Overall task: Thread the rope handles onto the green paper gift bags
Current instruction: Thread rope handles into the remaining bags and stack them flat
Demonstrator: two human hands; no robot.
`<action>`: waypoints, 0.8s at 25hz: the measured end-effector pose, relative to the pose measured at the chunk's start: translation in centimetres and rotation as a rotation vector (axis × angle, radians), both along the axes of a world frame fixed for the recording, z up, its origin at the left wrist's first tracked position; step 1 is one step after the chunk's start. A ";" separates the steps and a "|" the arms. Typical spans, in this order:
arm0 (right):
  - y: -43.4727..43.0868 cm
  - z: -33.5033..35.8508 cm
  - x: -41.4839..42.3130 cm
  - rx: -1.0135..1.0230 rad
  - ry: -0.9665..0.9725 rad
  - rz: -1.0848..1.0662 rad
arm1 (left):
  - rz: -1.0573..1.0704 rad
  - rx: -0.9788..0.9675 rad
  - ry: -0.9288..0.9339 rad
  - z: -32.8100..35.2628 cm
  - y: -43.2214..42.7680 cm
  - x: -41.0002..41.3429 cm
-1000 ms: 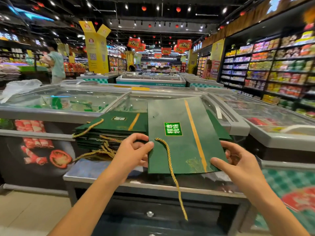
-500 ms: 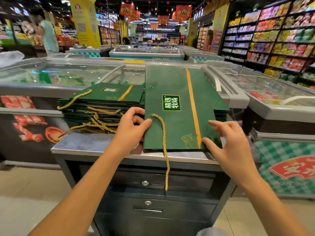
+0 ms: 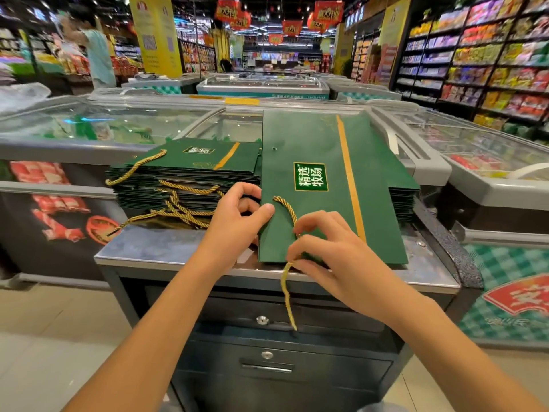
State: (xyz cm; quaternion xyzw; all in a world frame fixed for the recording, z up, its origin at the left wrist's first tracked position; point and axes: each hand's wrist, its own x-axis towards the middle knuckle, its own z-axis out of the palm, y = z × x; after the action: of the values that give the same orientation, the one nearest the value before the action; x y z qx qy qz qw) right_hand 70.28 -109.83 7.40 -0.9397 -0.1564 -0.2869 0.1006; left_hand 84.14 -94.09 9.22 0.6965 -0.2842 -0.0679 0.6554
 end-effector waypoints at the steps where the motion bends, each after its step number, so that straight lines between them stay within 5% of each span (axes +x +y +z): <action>1: 0.2 0.3 0.0 0.153 0.027 0.025 | -0.004 -0.011 0.014 -0.1 0.0 0.1; 6: -0.2 3.1 0.9 0.779 -0.027 -0.079 | 0.042 0.043 -0.027 -0.7 -0.2 0.4; 13: -0.2 2.8 2.9 0.987 -0.087 -0.312 | 0.077 0.059 -0.408 -0.8 0.4 -0.6; 20: -0.3 2.7 2.8 1.165 -0.130 -0.330 | -0.075 0.189 -0.391 -0.7 0.6 -1.0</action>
State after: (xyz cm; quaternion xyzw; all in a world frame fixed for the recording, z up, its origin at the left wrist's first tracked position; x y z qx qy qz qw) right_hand 73.07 -110.09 10.12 -0.7225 0.1683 -0.3938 0.5427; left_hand 83.10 -93.48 8.56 0.7435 -0.4241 0.0180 0.5167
